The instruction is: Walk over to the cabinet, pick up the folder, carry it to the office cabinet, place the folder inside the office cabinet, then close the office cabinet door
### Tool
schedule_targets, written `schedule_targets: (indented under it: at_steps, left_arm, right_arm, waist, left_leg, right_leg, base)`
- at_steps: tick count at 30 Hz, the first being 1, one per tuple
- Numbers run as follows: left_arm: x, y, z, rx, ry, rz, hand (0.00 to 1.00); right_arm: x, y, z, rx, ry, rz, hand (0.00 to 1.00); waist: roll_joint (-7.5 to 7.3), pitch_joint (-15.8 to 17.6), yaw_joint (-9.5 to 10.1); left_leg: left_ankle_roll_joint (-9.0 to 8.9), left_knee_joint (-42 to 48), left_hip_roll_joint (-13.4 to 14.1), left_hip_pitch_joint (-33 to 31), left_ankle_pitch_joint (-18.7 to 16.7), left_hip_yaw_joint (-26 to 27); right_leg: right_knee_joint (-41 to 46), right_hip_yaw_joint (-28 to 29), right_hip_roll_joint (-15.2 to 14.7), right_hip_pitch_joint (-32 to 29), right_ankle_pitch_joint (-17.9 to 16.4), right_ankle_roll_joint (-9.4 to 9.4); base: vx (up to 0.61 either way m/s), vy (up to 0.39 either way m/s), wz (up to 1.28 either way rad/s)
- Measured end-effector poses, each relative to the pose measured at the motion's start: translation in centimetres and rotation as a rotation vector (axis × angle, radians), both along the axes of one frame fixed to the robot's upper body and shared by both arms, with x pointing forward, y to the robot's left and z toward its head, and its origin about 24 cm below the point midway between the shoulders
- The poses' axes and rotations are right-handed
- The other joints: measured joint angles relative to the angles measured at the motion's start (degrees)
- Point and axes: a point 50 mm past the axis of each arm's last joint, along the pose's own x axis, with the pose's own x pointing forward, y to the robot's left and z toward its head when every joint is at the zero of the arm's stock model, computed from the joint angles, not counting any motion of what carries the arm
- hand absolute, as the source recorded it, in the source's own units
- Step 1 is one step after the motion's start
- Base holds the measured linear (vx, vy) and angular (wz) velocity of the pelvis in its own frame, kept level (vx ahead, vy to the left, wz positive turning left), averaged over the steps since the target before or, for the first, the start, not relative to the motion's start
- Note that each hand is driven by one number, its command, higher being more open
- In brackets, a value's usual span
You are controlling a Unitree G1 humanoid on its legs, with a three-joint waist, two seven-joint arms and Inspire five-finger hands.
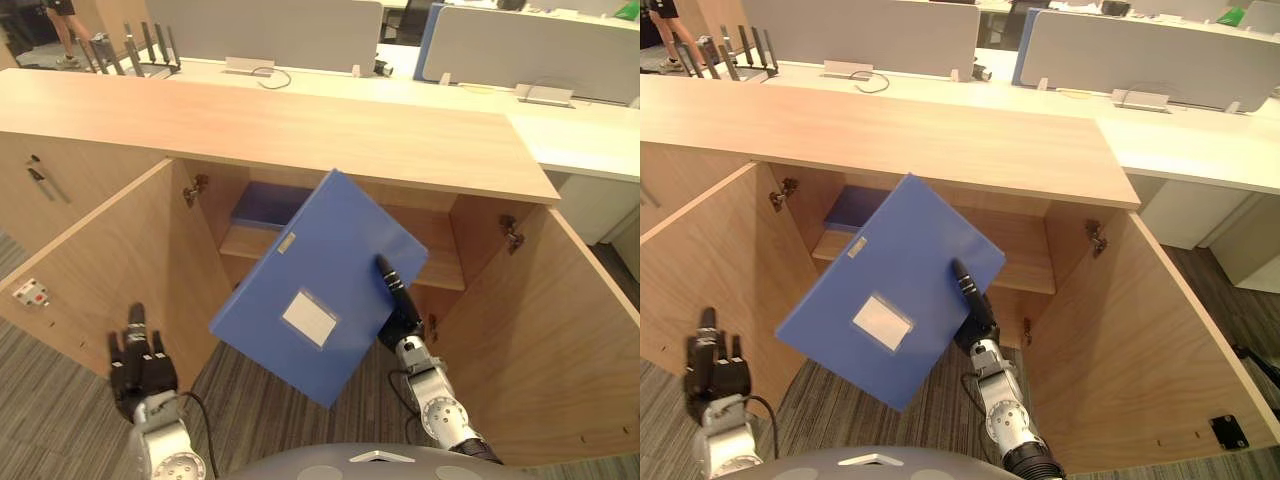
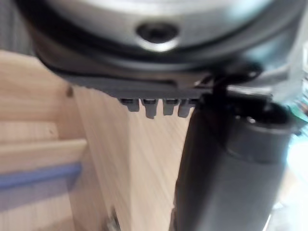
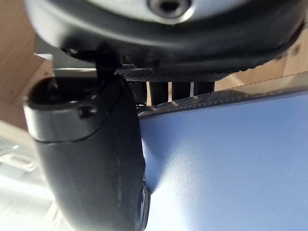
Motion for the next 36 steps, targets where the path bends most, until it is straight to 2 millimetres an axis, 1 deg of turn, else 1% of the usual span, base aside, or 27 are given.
schedule_targets:
  at_steps: [1, 2, 3, 5, 6, 8, 11, 12, 13, 15, 17, 20, 21, 24, 28, 30, 31, 32, 33, 34, 35, 36]
  left_arm:
    - [-0.4, -0.4, -0.8, -0.022, 0.040, -0.015, 1.00]
    - [-1.2, -1.5, -2.5, -0.074, 0.122, -0.058, 1.00]
    - [-1.6, -1.9, -3.2, -0.102, 0.161, -0.075, 1.00]
    - [-3.4, -3.7, -5.7, -0.194, 0.309, -0.145, 1.00]
    - [-3.8, -4.0, -6.1, -0.209, 0.345, -0.167, 1.00]
    - [-4.6, -3.7, -7.0, -0.175, 0.460, -0.281, 1.00]
    - [-5.1, -3.8, -7.6, -0.146, 0.536, -0.360, 1.00]
    - [-4.9, -3.7, -7.8, -0.142, 0.550, -0.380, 1.00]
    - [-5.4, -3.8, -8.0, -0.137, 0.586, -0.406, 1.00]
    - [-5.2, -3.7, -8.3, -0.131, 0.620, -0.439, 1.00]
    - [-5.9, -3.6, -8.6, -0.136, 0.663, -0.433, 1.00]
    - [-6.6, -3.5, -8.8, -0.146, 0.707, -0.426, 1.00]
    - [-7.0, -3.5, -8.8, -0.147, 0.728, -0.431, 1.00]
    - [-7.2, -3.7, -8.9, -0.172, 0.744, -0.406, 1.00]
    - [-7.3, -3.8, -9.0, -0.177, 0.756, -0.397, 1.00]
    - [-7.2, -3.9, -8.9, -0.178, 0.750, -0.394, 1.00]
    - [-6.9, -4.0, -8.9, -0.181, 0.736, -0.387, 1.00]
    - [-6.8, -4.1, -8.8, -0.189, 0.720, -0.366, 1.00]
    - [-6.8, -4.3, -8.9, -0.197, 0.719, -0.360, 1.00]
    - [-6.9, -4.5, -8.9, -0.208, 0.720, -0.354, 1.00]
    - [-6.9, -4.6, -8.9, -0.209, 0.719, -0.354, 1.00]
    - [-6.9, -4.5, -8.9, -0.208, 0.721, -0.354, 1.00]
  right_arm:
    - [-0.3, 0.0, -0.5, -0.014, 0.029, 0.007, 0.00]
    - [-1.0, -0.1, -1.5, -0.024, 0.093, 0.014, 0.00]
    - [-1.3, -0.1, -2.0, -0.027, 0.125, 0.015, 0.00]
    - [-2.3, -0.3, -3.4, -0.045, 0.231, 0.006, 0.00]
    - [-2.5, -0.3, -3.7, -0.051, 0.254, 0.003, 0.00]
    - [-2.9, -0.7, -4.9, -0.075, 0.350, -0.022, 0.00]
    - [-2.9, -1.6, -5.6, -0.127, 0.426, -0.045, 0.00]
    - [-2.9, -1.9, -5.8, -0.135, 0.452, -0.058, 0.00]
    - [-2.8, -2.3, -6.1, -0.138, 0.486, -0.084, 0.00]
    - [-2.5, -2.9, -6.3, -0.125, 0.534, -0.149, 0.00]
    - [-2.2, -3.1, -6.4, -0.071, 0.585, -0.258, 0.00]
    - [-1.7, -3.3, -6.3, 0.014, 0.614, -0.394, 0.00]
    - [-1.5, -3.2, -6.2, 0.081, 0.628, -0.482, 0.00]
    - [-1.1, -3.3, -6.0, 0.165, 0.658, -0.615, 0.00]
    - [-0.9, -3.4, -5.9, 0.182, 0.683, -0.661, 0.00]
    - [-0.6, -3.5, -5.7, 0.180, 0.677, -0.670, 0.00]
    - [-0.1, -3.6, -5.3, 0.183, 0.652, -0.676, 0.00]
    - [0.6, -3.8, -4.7, 0.190, 0.615, -0.678, 0.00]
    - [0.9, -3.9, -4.4, 0.193, 0.596, -0.682, 0.00]
    - [1.5, -4.1, -3.8, 0.197, 0.557, -0.691, 0.00]
    - [1.8, -4.3, -3.4, 0.199, 0.534, -0.698, 0.00]
    - [2.3, -4.5, -2.9, 0.203, 0.500, -0.709, 0.00]
  waist:
    - [0.07, 0.24, 0.05]
    - [0.15, 0.82, 0.17]
    - [0.17, 1.10, 0.19]
    - [0.21, 2.04, 0.12]
    - [0.20, 2.18, -0.01]
    - [0.08, 2.84, -0.03]
    - [0.43, 3.39, 0.00]
    - [0.59, 3.52, 0.09]
    - [0.86, 3.69, 0.08]
    - [1.13, 3.95, 0.09]
    - [1.25, 4.17, 0.19]
    - [1.25, 4.27, 0.22]
    - [1.21, 4.32, 0.22]
    - [1.10, 4.56, 0.24]
    - [1.12, 4.58, 0.41]
    - [1.17, 4.99, 1.17]
    - [1.57, 5.80, 1.77]
    - [2.40, 6.30, 1.89]
    - [2.94, 6.52, 2.03]
    - [3.87, 6.84, 2.89]
    - [4.11, 6.87, 3.23]
    - [4.08, 6.89, 3.32]
  left_leg:
    - [0.01, -0.02, -0.06, -0.04, 0.09, -0.16]
    - [0.05, -0.03, -0.18, -0.06, 0.20, -0.35]
    - [0.09, -0.06, -0.25, -0.09, 0.29, -0.48]
    - [0.10, -1.16, -0.53, -0.16, 1.36, -1.14]
    - [0.12, -1.42, -0.54, -0.21, 1.60, -1.36]
    - [-0.01, -2.04, -0.51, -0.42, 2.47, -2.26]
    - [-0.02, -2.12, -0.63, -1.02, 3.12, -3.28]
    - [-0.07, -2.30, -0.63, -1.06, 3.37, -3.54]
    - [-0.10, -3.01, -0.60, -0.97, 3.93, -3.99]
    - [-0.19, -3.39, -0.55, -1.09, 4.46, -4.57]
    - [-0.28, -3.39, -0.49, -1.11, 4.54, -4.95]
    - [-0.30, -3.39, -0.50, -1.09, 4.55, -5.20]
    - [-0.30, -3.39, -0.51, -1.07, 4.55, -5.25]
    - [-0.33, -3.38, -0.48, -0.99, 4.54, -5.35]
    - [-0.52, -3.31, -0.30, -1.02, 4.37, -5.04]
    - [-0.81, -0.20, -0.12, -2.02, 2.36, -3.72]
    - [-0.99, 4.64, 0.19, -3.38, -0.44, -2.58]
    - [-1.03, 10.64, 1.09, -5.50, -4.19, -1.46]
    - [-1.09, 13.40, 1.75, -6.35, -5.96, -0.93]
    - [-1.29, 17.48, 3.36, -7.51, -8.43, 0.47]
    - [-1.53, 19.35, 4.33, -8.08, -9.44, 1.33]
    - [-1.66, 20.61, 5.25, -8.45, -9.68, 3.36]
  right_leg:
    - [0.00, -0.15, -0.07, 0.04, 0.01, 0.01]
    - [0.00, -0.24, -0.18, 0.10, 0.00, 0.05]
    - [0.00, -0.28, -0.25, 0.11, -0.03, 0.12]
    - [0.03, -0.93, -0.52, -0.08, -0.15, 0.62]
    - [0.05, -1.25, -0.53, -0.18, -0.14, 0.64]
    - [0.14, -2.09, -0.50, -0.36, -0.10, 0.71]
    - [0.15, -3.08, -0.57, -0.39, 0.04, 0.90]
    - [0.15, -3.29, -0.56, -0.38, 0.07, 0.93]
    - [0.14, -3.58, -0.53, -0.39, 0.07, 0.94]
    - [0.11, -4.21, -0.48, -0.38, 0.08, 0.96]
    - [0.05, -4.92, -0.42, -0.17, 0.09, 0.97]
    - [-0.09, -5.12, -0.40, 0.07, 0.09, 0.97]
    - [-0.12, -5.45, -0.43, 0.21, 0.08, 0.98]
    - [-0.15, -5.96, -0.50, 0.54, 0.03, 1.00]
    - [-0.14, -6.01, -0.51, 0.66, -0.15, 0.99]
    - [0.19, -4.89, -0.50, 0.64, -0.30, 0.75]
    - [1.07, -3.86, -0.32, 0.65, -0.69, 0.46]
    - [2.05, -2.87, 0.56, 0.51, -1.51, -0.07]
    - [2.45, -2.37, 1.01, 0.48, -1.87, -0.33]
    - [2.96, -1.22, 2.23, 0.46, -2.60, -1.01]
    - [3.09, -0.62, 2.94, 0.39, -2.98, -1.16]
    - [3.25, -0.16, 3.41, 0.39, -3.47, -1.41]
  base:
    - [-0.04, -0.012, 0.16]
    - [-0.06, -0.012, 0.08]
    - [-0.08, -0.013, 0.09]
    - [-0.08, -0.023, 0.16]
    - [-0.08, -0.031, 0.18]
    - [-0.08, -0.035, 0.17]
    - [-0.08, -0.027, 0.23]
    - [-0.07, -0.023, 0.14]
    - [-0.08, -0.028, 0.20]
    - [-0.06, -0.023, 0.17]
    - [-0.04, -0.017, 0.09]
    - [-0.01, -0.004, 0.06]
    - [0.00, 0.003, 0.07]
    - [0.00, 0.006, 0.07]
    - [-0.01, 0.004, -0.02]
    - [-0.02, 0.019, -0.29]
    - [-0.03, 0.012, -0.46]
    - [-0.04, 0.006, -0.48]
    - [-0.04, 0.001, -0.51]
    - [-0.02, -0.003, -0.46]
    - [0.02, -0.020, -0.40]
    - [0.04, -0.026, -0.13]
